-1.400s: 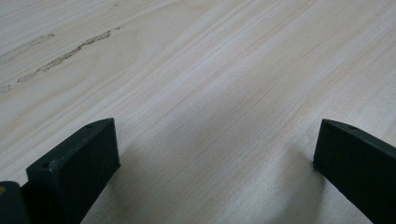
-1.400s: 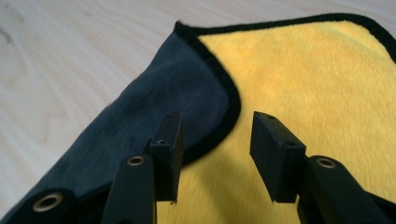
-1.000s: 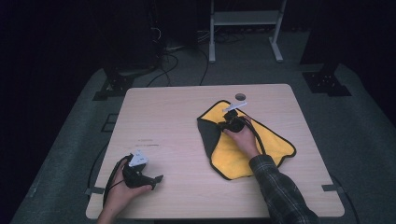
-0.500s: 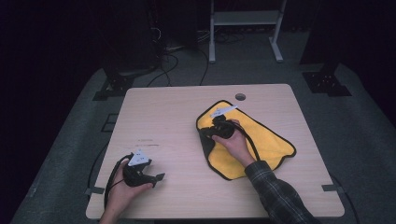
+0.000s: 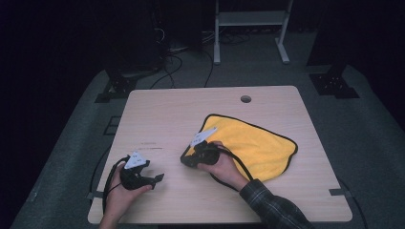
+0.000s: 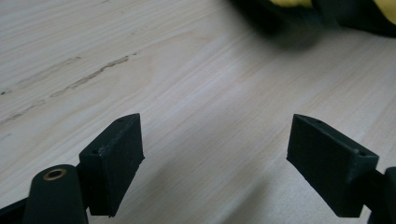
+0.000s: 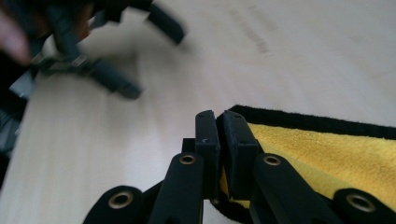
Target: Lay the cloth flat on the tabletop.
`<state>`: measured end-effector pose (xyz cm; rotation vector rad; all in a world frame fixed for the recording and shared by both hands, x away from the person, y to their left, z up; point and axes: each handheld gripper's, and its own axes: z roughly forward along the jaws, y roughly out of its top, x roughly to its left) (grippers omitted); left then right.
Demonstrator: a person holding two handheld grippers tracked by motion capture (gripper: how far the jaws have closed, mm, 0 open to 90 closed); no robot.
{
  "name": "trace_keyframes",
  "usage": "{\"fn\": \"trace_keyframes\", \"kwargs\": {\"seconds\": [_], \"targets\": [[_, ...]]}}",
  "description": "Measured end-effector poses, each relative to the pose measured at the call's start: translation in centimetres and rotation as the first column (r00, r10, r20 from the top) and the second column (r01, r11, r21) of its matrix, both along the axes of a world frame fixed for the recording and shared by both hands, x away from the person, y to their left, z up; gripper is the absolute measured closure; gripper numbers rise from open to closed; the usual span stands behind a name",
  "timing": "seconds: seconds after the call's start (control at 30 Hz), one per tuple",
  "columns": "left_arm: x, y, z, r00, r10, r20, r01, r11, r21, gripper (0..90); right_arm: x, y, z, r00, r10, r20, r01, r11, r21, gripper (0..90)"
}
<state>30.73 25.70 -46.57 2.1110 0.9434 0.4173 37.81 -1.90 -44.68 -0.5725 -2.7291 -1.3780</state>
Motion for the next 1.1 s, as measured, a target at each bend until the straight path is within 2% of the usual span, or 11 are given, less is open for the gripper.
{"fn": "trace_keyframes", "kwargs": {"seconds": [0.07, 0.1, 0.17, 0.27, 0.37, 0.43, 0.53, 0.73, 0.83, 0.87, 1.1], "targets": [[0.0, 0.1, 0.1, 1.0, 0.005, 0.0, -0.005, 1.0, 0.002, 17.3, -1.9, 0.9, -0.7, 0.9973, 0.072, -0.015, -0.072, 0.9973, -0.014, 84.7], [0.0, 0.1, 0.1, 1.0, 0.005, 0.0, -0.005, 1.0, 0.002, 17.3, -1.9, 0.9, -0.7, 0.9973, 0.072, -0.015, -0.072, 0.9973, -0.014, 84.7], [0.0, 0.1, 0.1, 1.0, 0.0, 0.004, 0.0, 1.0, -0.005, 21.0, -3.7, 1.5, -1.1, 0.9908, 0.132, -0.028, -0.133, 0.9905, -0.033, 84.7], [0.0, -0.1, 0.2, 1.0, 0.005, -0.002, -0.005, 0.9999, -0.013, 21.2, -5.2, 1.8, -1.4, 0.9799, 0.193, -0.049, -0.195, 0.98, -0.038, 84.6], [0.2, -0.3, 0.2, 1.0, 0.01, -0.001, -0.01, 0.9998, -0.016, 21.2, -5.9, 1.9, -1.6, 0.9773, 0.209, -0.036, -0.211, 0.9752, -0.067, 83.8], [0.4, -0.5, 0.4, 1.0, 0.007, -0.002, -0.007, 0.9998, -0.018, 21.8, -5.6, 1.3, -1.5, 0.981, 0.19, -0.039, -0.192, 0.9798, -0.056, 71.3], [1.0, -0.9, 0.7, 1.0, 0.0, 0.004, 0.0, 0.9995, -0.031, 22.9, -4.9, 0.2, -1.0, 0.987, 0.157, -0.033, -0.159, 0.9864, -0.042, 64.2], [2.4, -1.8, 1.4, 0.9999, -0.014, 0.001, 0.014, 0.9977, -0.066, 28.0, -3.6, -2.6, 0.3, 0.997, 0.077, 0.0, -0.077, 0.9969, -0.014, 59.8], [3.0, -2.2, 1.7, 0.9997, -0.024, 0.006, 0.024, 0.9978, -0.062, 29.0, -3.1, -3.7, 0.6, 0.9987, 0.05, 0.007, -0.05, 0.9987, -0.006, 59.1], [3.4, -2.7, 1.9, 0.9995, -0.031, 0.007, 0.032, 0.9976, -0.061, 29.5, -2.6, -4.9, 0.9, 0.9997, 0.014, 0.02, -0.014, 0.9999, -0.007, 58.3], [4.9, -4.1, 2.4, 0.998, -0.063, 0.006, 0.064, 0.996, -0.063, 34.8, -1.2, -8.9, 1.4, 0.9947, -0.092, 0.045, 0.093, 0.9956, -0.012, 57.0]]}}
